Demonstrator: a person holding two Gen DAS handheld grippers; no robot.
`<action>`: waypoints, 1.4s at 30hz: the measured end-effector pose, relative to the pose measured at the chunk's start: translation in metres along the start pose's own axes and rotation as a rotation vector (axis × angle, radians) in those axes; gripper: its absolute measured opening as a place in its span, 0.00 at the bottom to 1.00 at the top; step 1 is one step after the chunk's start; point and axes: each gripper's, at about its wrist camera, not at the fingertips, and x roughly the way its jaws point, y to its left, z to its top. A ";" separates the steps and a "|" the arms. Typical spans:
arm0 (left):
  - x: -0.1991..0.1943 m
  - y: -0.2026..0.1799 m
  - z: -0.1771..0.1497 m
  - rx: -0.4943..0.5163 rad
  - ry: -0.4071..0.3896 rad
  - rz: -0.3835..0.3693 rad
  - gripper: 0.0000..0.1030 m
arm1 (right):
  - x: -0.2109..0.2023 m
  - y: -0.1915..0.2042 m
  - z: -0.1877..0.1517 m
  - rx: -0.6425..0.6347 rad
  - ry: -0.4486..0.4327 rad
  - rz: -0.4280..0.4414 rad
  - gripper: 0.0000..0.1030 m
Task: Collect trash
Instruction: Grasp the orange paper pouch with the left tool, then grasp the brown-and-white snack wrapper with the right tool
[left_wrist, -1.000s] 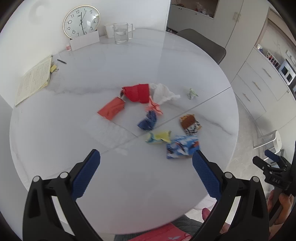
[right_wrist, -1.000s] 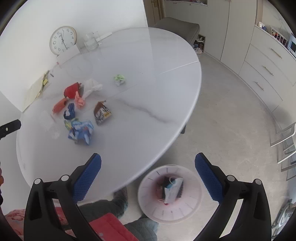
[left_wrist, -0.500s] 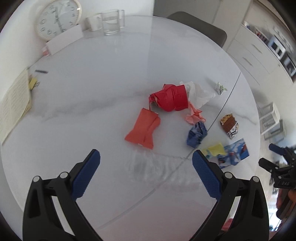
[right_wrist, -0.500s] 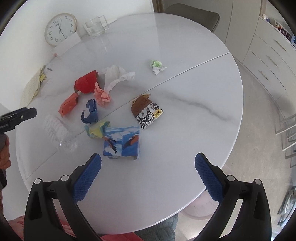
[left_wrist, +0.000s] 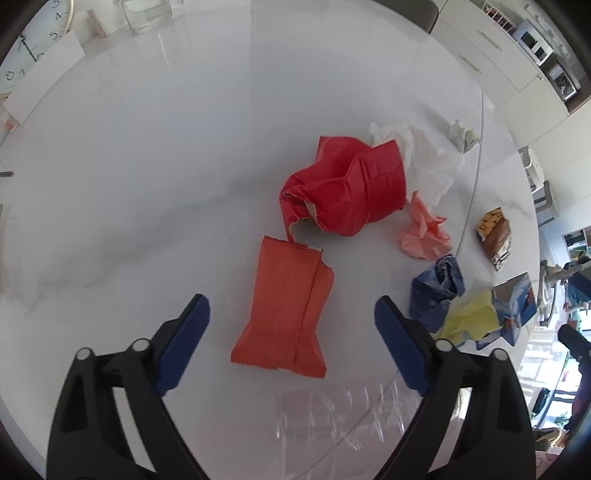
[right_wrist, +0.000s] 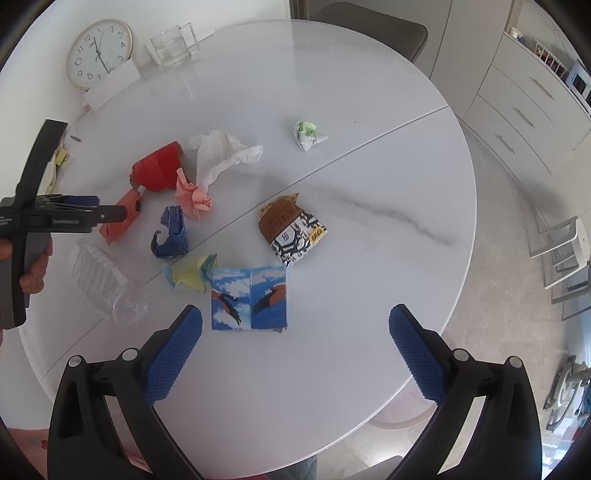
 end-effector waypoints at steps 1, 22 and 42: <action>0.006 -0.001 0.002 0.005 0.020 0.009 0.80 | 0.002 0.000 0.004 0.000 -0.002 0.005 0.98; -0.036 0.017 0.001 -0.126 -0.064 -0.010 0.37 | 0.088 -0.012 0.067 -0.108 0.072 0.058 0.95; -0.037 0.020 -0.007 -0.166 -0.065 -0.005 0.37 | 0.064 0.038 0.094 -0.237 -0.003 0.149 0.38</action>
